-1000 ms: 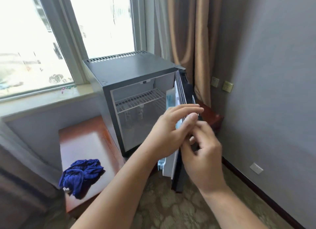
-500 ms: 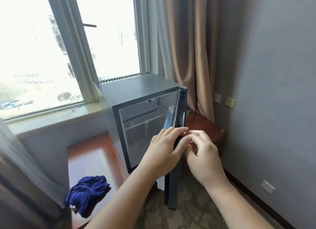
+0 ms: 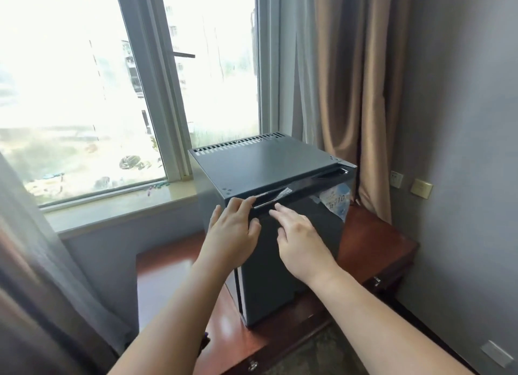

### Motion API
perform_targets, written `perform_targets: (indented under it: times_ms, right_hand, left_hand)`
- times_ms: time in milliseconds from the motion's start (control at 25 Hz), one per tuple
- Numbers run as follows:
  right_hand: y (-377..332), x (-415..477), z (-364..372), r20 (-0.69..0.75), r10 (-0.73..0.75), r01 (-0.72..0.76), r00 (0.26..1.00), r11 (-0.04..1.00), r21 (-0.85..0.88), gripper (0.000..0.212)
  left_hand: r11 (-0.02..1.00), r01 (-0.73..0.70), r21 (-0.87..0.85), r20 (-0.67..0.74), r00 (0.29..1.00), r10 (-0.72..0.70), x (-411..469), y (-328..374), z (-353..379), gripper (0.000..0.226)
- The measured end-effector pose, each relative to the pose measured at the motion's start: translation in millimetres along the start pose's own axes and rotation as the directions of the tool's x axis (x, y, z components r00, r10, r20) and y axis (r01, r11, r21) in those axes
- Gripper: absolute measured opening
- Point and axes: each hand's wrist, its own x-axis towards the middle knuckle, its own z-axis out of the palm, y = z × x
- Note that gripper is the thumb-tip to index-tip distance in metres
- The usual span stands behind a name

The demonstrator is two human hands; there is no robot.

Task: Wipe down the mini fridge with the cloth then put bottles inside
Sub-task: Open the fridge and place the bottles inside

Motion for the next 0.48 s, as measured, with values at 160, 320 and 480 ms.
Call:
perform_targets:
  times_ms: [160, 320, 480]
  right_hand:
    - [15, 18, 12, 0.126, 0.000, 0.003, 0.992, 1.000, -0.017, 0.052]
    - [41, 19, 1, 0.215, -0.014, -0.004, 0.976, 0.997, 0.080, 0.046]
    - [62, 42, -70, 0.120, 0.040, -0.075, 0.992, 0.950, 0.303, 0.027]
  left_hand:
    - [0.995, 0.032, -0.098, 0.007, 0.999, -0.031, 5, -5, 5, 0.053]
    - [0.974, 0.173, -0.148, -0.034, 0.983, -0.179, 10, 10, 1, 0.045]
    - [0.926, 0.356, -0.123, -0.088, 0.926, -0.367, 31, 64, -9, 0.041]
